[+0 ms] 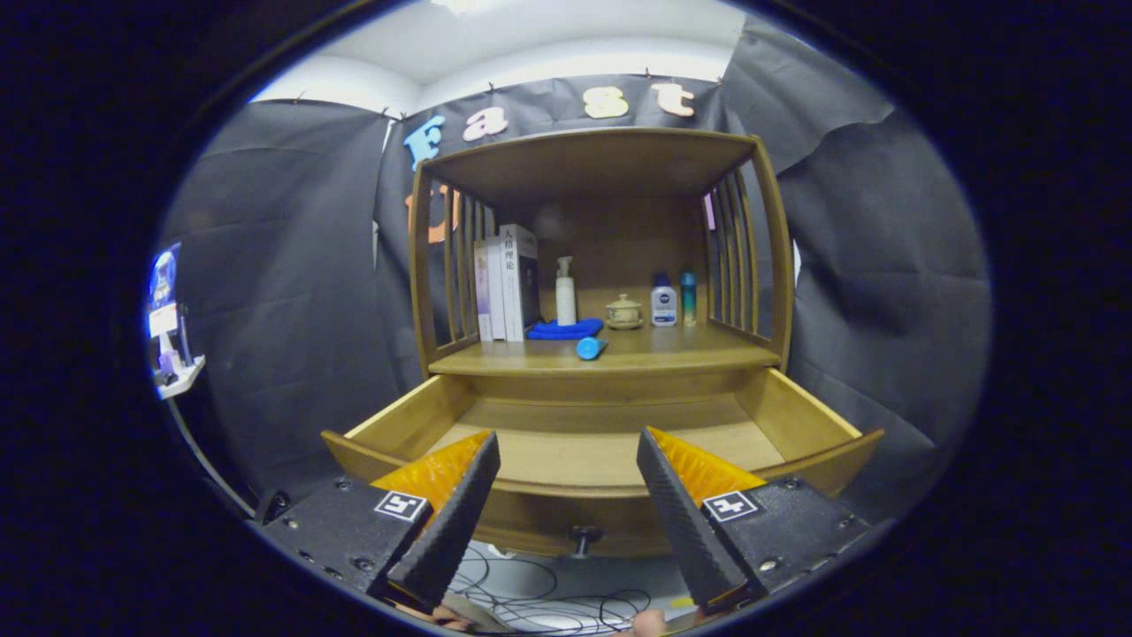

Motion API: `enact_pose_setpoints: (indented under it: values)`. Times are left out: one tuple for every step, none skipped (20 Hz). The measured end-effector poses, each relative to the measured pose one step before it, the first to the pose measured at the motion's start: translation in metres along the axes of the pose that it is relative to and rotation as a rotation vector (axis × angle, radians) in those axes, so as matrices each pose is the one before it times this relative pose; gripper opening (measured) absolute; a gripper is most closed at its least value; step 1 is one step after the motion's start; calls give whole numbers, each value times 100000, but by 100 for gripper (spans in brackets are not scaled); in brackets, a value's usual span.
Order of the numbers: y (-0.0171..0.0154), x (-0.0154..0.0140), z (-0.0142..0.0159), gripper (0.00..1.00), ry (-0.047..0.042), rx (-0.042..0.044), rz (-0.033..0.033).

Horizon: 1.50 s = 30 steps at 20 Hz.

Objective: Pull open the drawer, take out the items inside it, and place them on the countertop above the cabinet.

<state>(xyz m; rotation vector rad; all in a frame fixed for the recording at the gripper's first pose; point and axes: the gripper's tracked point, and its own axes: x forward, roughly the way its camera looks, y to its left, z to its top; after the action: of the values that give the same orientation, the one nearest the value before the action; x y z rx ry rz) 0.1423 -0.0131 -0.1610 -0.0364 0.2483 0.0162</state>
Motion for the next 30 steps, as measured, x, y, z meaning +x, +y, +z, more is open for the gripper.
enact_pose_setpoints:
  values:
    - [-117, -17, -883, 98, -1150, -1636, -544]
    - [-208, 22, -743, 98, -1075, -2229, -866]
    - [-144, -90, -951, 99, 261, -880, -1257]
    - [-86, -152, -811, 99, -33, 108, -549]
    - [151, -54, -741, 99, -211, 705, -146]
    - [-165, -75, -553, 99, -1222, 988, -440]
    - [-132, 136, -270, 99, -1397, 959, -128]
    - [-49, 99, -322, 99, -1320, 503, 314]
    - [48, 218, -373, 99, -781, -173, 307]
    - [141, 141, -249, 98, -508, -720, 491]
    - [19, 352, -274, 99, -599, -1357, -422]
    - [-80, 243, -398, 99, 315, -702, -457]
    - [146, 175, -515, 99, 413, 693, -735]
    - [83, 240, -504, 99, 656, 1380, -55]
    - [189, 180, -714, 99, 1817, 1288, 183]
    - [69, -41, -688, 98, 1599, 723, 174]
    - [-102, 11, -297, 99, 723, 572, -280]
    - [90, 176, -270, 99, 635, 209, 439]
    - [-6, 150, -80, 99, -151, -274, -462]
    - [-127, 125, -130, 99, 399, -674, -341]
    - [49, 102, 13, 99, -1619, -990, -417]
    - [121, 304, -91, 99, 400, -1396, -421]
    - [22, -5, -209, 99, -329, 175, -940]
    - [58, 23, 66, 99, -317, 1292, -756]
    - [101, 15, 78, 99, -510, 1552, -744]
    - [-144, -202, -4, 99, -385, 1227, -654]
    - [-33, -337, 154, 99, -386, 531, -446]
    - [-64, -177, 81, 99, -258, -133, -273]
    - [-34, 190, 48, 99, -234, -63, -262]
    - [-156, 39, 52, 99, -147, 71, -248]
